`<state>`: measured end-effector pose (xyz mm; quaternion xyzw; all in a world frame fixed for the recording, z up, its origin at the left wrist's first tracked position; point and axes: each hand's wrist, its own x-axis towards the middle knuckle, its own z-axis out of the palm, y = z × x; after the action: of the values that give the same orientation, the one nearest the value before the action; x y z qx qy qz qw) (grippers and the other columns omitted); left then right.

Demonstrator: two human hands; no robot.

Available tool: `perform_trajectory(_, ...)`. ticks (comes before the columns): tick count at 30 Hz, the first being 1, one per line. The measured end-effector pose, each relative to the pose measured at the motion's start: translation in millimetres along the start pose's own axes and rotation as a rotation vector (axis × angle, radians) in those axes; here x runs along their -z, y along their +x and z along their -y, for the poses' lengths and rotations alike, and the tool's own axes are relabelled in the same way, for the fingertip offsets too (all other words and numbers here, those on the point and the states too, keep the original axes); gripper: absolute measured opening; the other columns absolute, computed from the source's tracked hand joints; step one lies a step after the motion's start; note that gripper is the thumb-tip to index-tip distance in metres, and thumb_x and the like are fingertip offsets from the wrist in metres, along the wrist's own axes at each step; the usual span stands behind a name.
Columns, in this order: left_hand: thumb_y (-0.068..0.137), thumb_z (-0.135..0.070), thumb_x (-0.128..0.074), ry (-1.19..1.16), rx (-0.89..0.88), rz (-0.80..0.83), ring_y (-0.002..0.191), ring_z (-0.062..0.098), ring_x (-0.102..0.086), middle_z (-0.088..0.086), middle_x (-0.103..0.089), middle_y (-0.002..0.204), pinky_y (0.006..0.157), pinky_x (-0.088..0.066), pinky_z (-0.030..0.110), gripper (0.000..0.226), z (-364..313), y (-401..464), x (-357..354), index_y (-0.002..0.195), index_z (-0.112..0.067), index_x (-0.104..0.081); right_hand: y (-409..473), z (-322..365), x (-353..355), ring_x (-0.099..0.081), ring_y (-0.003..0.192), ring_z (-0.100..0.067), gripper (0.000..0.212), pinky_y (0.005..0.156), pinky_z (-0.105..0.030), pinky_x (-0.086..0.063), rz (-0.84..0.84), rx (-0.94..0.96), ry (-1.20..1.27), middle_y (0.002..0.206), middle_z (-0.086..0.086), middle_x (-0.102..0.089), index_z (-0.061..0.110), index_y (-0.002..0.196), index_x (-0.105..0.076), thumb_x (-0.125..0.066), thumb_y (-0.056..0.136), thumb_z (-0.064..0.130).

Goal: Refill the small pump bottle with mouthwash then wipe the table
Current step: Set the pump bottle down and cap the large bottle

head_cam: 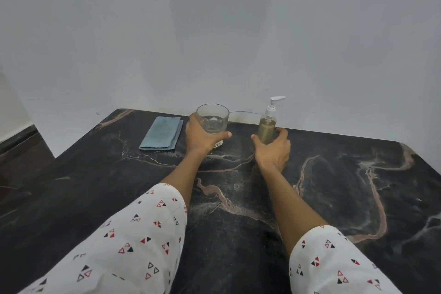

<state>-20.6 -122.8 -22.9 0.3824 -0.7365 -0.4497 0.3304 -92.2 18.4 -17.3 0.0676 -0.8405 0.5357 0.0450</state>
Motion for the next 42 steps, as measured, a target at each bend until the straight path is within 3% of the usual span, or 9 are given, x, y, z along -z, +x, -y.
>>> perform_trajectory(3, 0.045, -0.049, -0.091, 0.062, 0.097, 0.025, 0.145, 0.033, -0.011, 0.017, -0.005, 0.158, 0.115, -0.019, 0.044, 0.149, -11, -13, 8, 0.150, -0.010, 0.007, -9, 6, 5, -0.046, 0.119, -0.034, 0.081, 0.090, -0.042, -0.044, 0.024, -0.121, -0.015, 0.134, -0.013, -0.040, 0.014, 0.140, -0.029, -0.077, 0.076, 0.030)
perform_trajectory(6, 0.053, -0.044, -0.089, 0.086, 0.090, 0.009, 0.146, 0.033, -0.008, 0.017, -0.002, 0.158, 0.117, -0.017, 0.047, 0.144, -16, -32, 21, 0.149, -0.008, 0.012, -29, 21, 15, -0.044, 0.121, -0.036, 0.074, 0.088, -0.042, -0.044, 0.026, -0.205, 0.063, 0.137, -0.014, -0.036, 0.013, 0.141, -0.027, -0.071, 0.081, 0.019)
perform_trajectory(11, 0.075, -0.023, -0.079, -0.048, -0.045, -0.052, 0.136, 0.026, -0.035, 0.014, -0.033, 0.150, 0.109, -0.033, 0.037, 0.096, -31, -89, 63, 0.148, -0.006, -0.020, -92, 48, 46, -0.048, 0.116, -0.031, 0.062, 0.092, -0.040, -0.042, 0.113, -0.089, 0.137, 0.132, -0.011, -0.041, 0.014, 0.137, -0.029, -0.062, 0.085, 0.016)
perform_trajectory(14, 0.079, -0.009, -0.075, -0.289, -0.109, -0.155, 0.100, 0.016, -0.062, 0.014, -0.058, 0.125, 0.084, -0.050, 0.020, 0.064, -50, -136, 95, 0.134, -0.003, -0.044, -148, 61, 77, -0.052, 0.110, -0.020, 0.057, 0.091, -0.032, -0.043, 0.210, 0.074, 0.195, 0.121, -0.002, -0.045, 0.017, 0.133, -0.033, -0.063, 0.084, 0.017)
perform_trajectory(18, 0.080, -0.006, -0.073, -0.607, -0.120, -0.297, 0.075, -0.001, -0.066, 0.003, -0.067, 0.093, 0.070, -0.052, 0.010, 0.042, -69, -204, 127, 0.117, -0.010, -0.056, -229, 53, 133, -0.046, 0.093, 0.019, 0.050, 0.070, 0.000, -0.036, 0.364, 0.243, 0.346, 0.103, 0.014, -0.047, 0.035, 0.117, -0.038, -0.067, 0.083, 0.014)
perform_trajectory(21, 0.078, -0.008, -0.075, -0.690, -0.124, -0.338, 0.073, -0.001, -0.069, -0.001, -0.070, 0.082, 0.069, -0.052, 0.011, 0.030, -74, -254, 140, 0.103, -0.015, -0.061, -283, 26, 180, -0.047, 0.103, 0.012, 0.047, 0.080, 0.001, -0.032, 0.393, 0.287, 0.344, 0.103, 0.018, -0.053, 0.044, 0.112, -0.043, -0.069, 0.080, 0.020)
perform_trajectory(28, 0.070, 0.000, -0.079, -0.743, -0.050, -0.268, 0.061, 0.005, -0.068, 0.000, -0.070, 0.069, 0.061, -0.053, 0.013, 0.028, -63, -340, 129, 0.077, -0.014, -0.056, -320, -43, 268, -0.055, 0.100, 0.005, 0.049, 0.085, -0.009, -0.037, 0.202, 0.213, 0.310, 0.098, 0.010, -0.062, 0.040, 0.107, -0.053, -0.074, 0.075, 0.009)
perform_trajectory(37, 0.058, -0.022, -0.089, -0.515, -0.053, -0.096, 0.044, 0.010, -0.056, -0.005, -0.058, 0.042, 0.056, -0.051, 0.024, 0.040, -60, -397, 84, 0.064, -0.011, -0.052, -266, -103, 345, -0.055, 0.095, 0.003, 0.039, 0.083, -0.024, -0.040, -0.087, 0.061, 0.325, 0.099, 0.009, -0.061, 0.033, 0.102, -0.055, -0.069, 0.081, 0.003)
perform_trajectory(42, 0.054, -0.031, -0.090, -0.401, -0.126, -0.039, 0.036, 0.003, -0.036, -0.010, -0.038, 0.037, 0.044, -0.036, 0.011, 0.047, -63, -401, 70, 0.062, -0.012, -0.048, -237, -127, 355, -0.056, 0.100, -0.013, 0.035, 0.082, -0.027, -0.040, -0.130, -0.028, 0.313, 0.102, 0.002, -0.059, 0.025, 0.108, -0.054, -0.067, 0.083, 0.004)
